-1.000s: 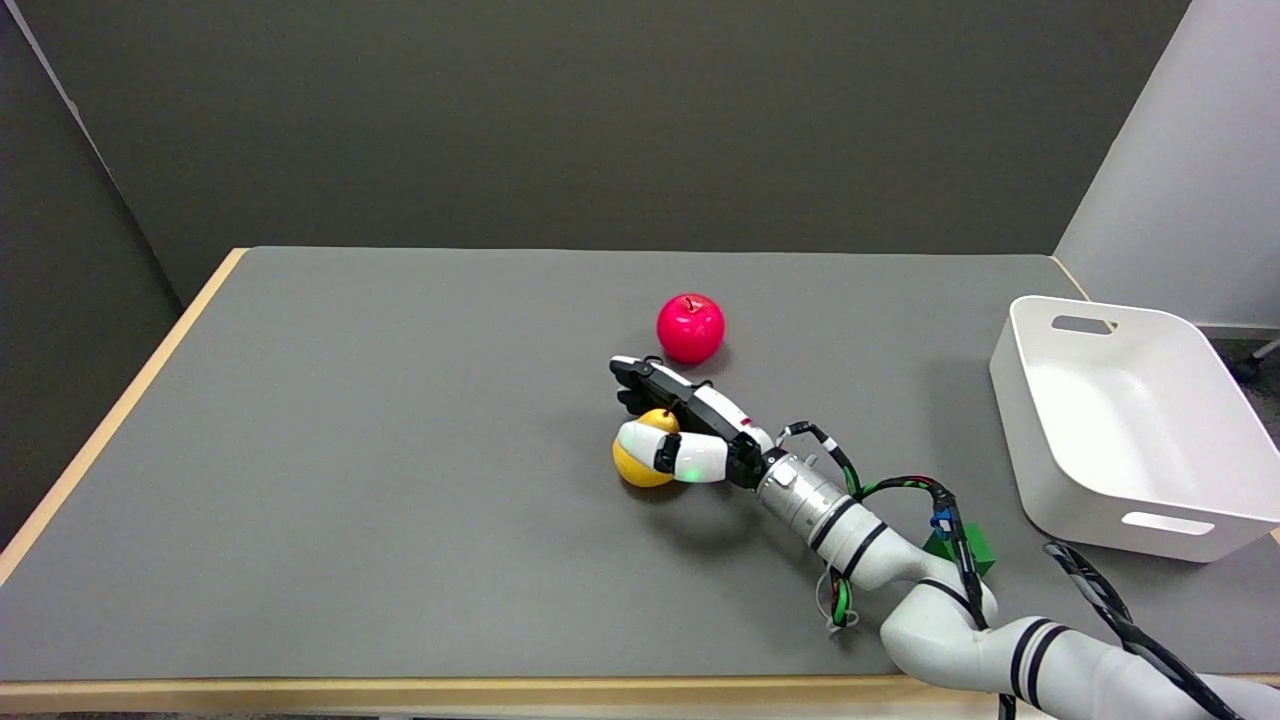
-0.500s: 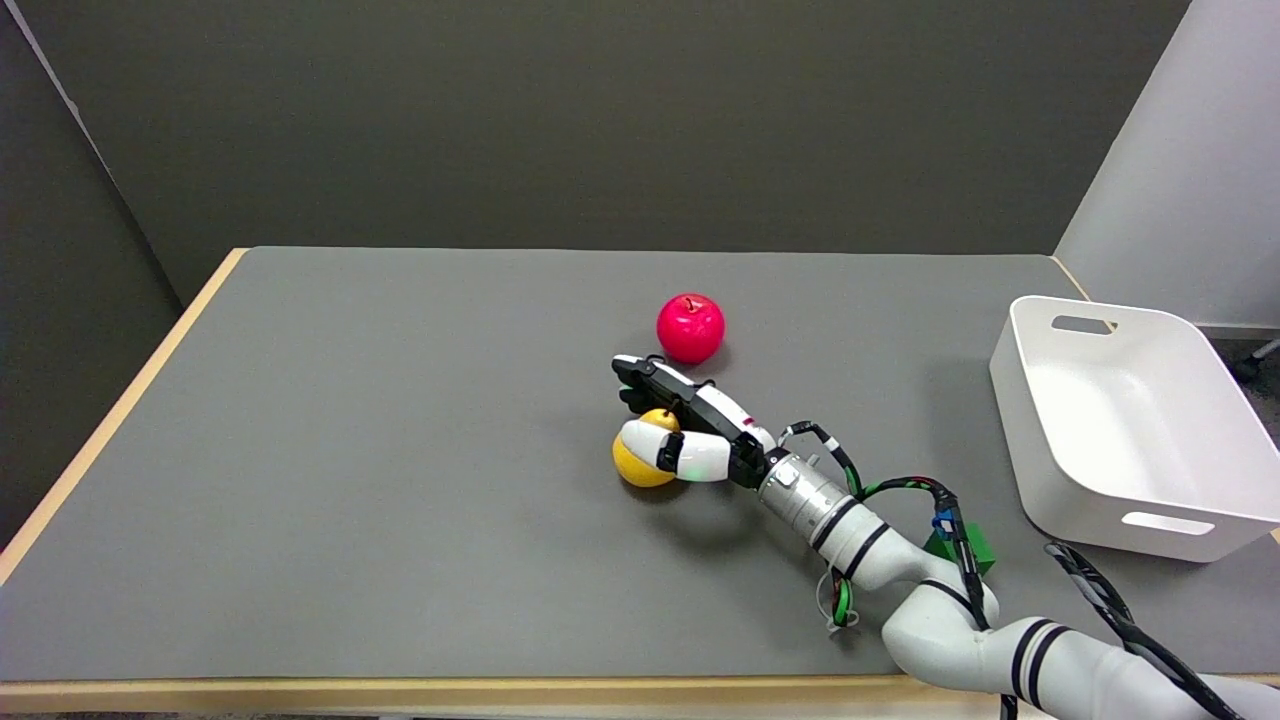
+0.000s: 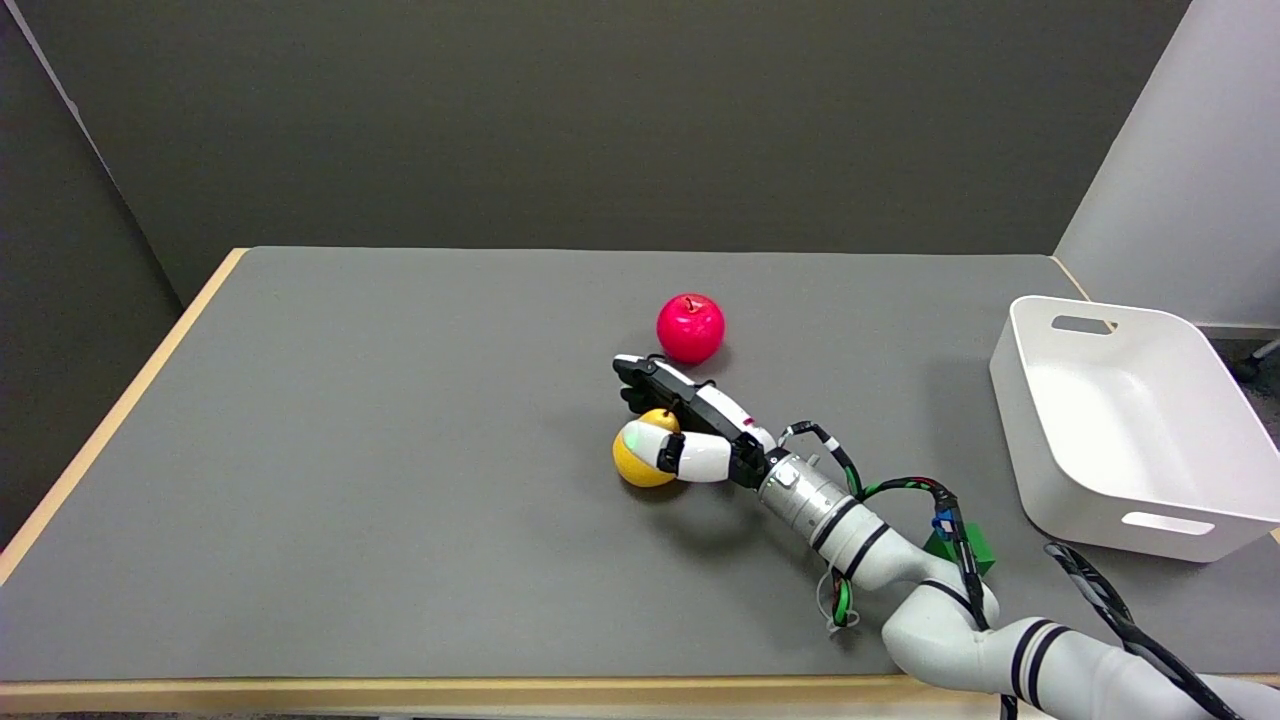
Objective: Pick up the yellow pear.
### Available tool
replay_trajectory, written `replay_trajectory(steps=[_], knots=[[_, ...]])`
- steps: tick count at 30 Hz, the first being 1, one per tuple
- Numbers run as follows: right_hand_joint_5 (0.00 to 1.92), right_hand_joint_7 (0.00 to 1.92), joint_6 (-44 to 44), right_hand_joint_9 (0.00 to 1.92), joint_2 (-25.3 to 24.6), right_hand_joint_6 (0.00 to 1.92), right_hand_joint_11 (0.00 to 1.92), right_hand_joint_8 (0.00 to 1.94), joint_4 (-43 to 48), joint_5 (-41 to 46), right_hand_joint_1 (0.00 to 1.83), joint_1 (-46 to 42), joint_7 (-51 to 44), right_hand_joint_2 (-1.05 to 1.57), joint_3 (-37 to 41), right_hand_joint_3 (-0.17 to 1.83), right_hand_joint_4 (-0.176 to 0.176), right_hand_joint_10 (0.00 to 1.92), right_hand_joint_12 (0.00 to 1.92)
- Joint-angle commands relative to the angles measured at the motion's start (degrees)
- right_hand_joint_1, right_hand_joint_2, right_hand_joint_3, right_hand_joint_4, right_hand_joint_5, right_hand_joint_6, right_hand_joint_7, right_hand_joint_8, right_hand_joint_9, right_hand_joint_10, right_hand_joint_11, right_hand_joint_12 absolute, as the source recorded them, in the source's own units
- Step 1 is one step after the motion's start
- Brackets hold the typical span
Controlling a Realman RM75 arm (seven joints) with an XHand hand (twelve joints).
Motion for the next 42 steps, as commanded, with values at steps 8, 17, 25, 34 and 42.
replay_trajectory(steps=[8,17,25,34,42], knots=[[0.28,0.27,-1.4,0.19,-0.2,0.53,0.00,0.32,-0.8,-0.4,0.66,0.7,-0.3,0.68,-0.3,0.93,-0.014,0.67,0.94],[0.39,0.31,-1.4,0.24,-0.3,0.76,0.00,0.42,-1.5,-3.8,0.62,0.9,-0.3,0.66,-0.2,0.99,-0.006,0.71,0.97],[0.37,0.34,-1.9,0.28,-0.3,0.75,0.00,0.46,-1.8,-6.3,0.59,1.6,-0.3,0.66,-0.2,0.98,-0.001,0.74,0.99],[0.56,0.19,-2.5,0.45,-0.6,1.67,0.00,1.82,-1.2,-5.9,0.90,2.3,-4.5,1.20,0.0,0.34,-0.035,1.78,1.76],[0.47,0.24,-2.8,0.55,-1.0,1.69,0.00,1.94,-1.5,-5.8,1.23,3.1,-4.5,1.37,0.0,0.10,-0.135,1.79,1.92]])
